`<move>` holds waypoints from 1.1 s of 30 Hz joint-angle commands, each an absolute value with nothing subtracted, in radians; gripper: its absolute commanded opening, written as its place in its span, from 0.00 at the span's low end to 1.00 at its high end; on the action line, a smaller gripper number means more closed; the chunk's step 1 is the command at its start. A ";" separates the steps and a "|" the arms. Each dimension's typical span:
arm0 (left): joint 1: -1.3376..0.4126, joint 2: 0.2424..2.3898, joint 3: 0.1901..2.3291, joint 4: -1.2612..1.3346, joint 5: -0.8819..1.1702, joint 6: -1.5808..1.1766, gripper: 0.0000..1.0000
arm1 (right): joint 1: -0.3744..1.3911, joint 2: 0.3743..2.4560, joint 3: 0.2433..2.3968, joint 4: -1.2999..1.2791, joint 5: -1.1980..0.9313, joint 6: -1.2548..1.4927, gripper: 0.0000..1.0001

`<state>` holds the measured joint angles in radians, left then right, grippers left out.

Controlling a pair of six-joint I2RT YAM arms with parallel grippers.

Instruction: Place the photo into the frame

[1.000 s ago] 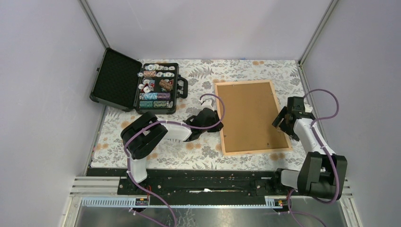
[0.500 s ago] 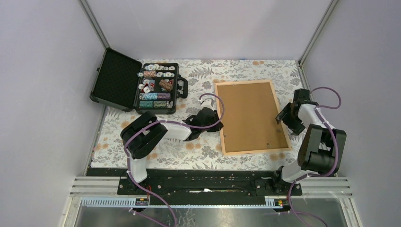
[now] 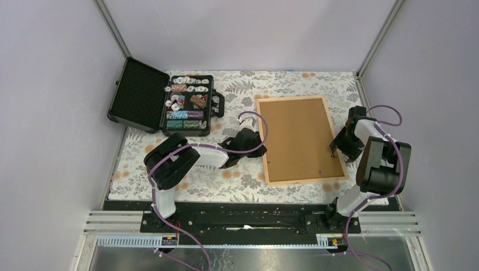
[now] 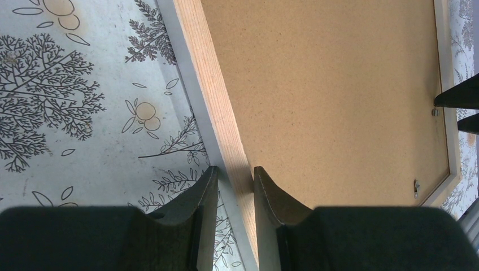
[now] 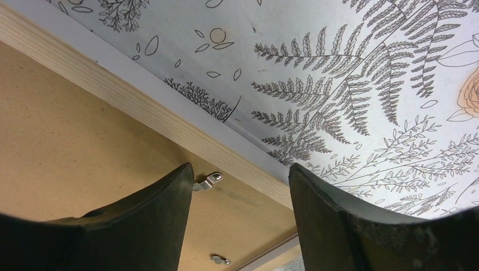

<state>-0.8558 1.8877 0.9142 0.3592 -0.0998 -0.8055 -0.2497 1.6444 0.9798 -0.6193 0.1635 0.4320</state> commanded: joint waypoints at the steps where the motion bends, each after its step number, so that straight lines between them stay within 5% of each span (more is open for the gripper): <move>1: -0.818 1.937 0.905 0.256 -0.172 -0.772 0.00 | -0.254 1.637 1.000 -0.648 0.154 0.420 0.68; 7: -0.818 1.938 0.905 0.258 -0.172 -0.772 0.00 | -0.252 1.610 0.965 -0.651 0.105 0.423 0.61; 25: -0.817 1.940 0.904 0.262 -0.162 -0.774 0.00 | -0.240 1.597 0.926 -0.661 0.081 0.398 0.66; 33: -0.818 1.941 0.904 0.262 -0.162 -0.775 0.00 | -0.238 1.590 0.907 -0.665 0.105 0.400 0.58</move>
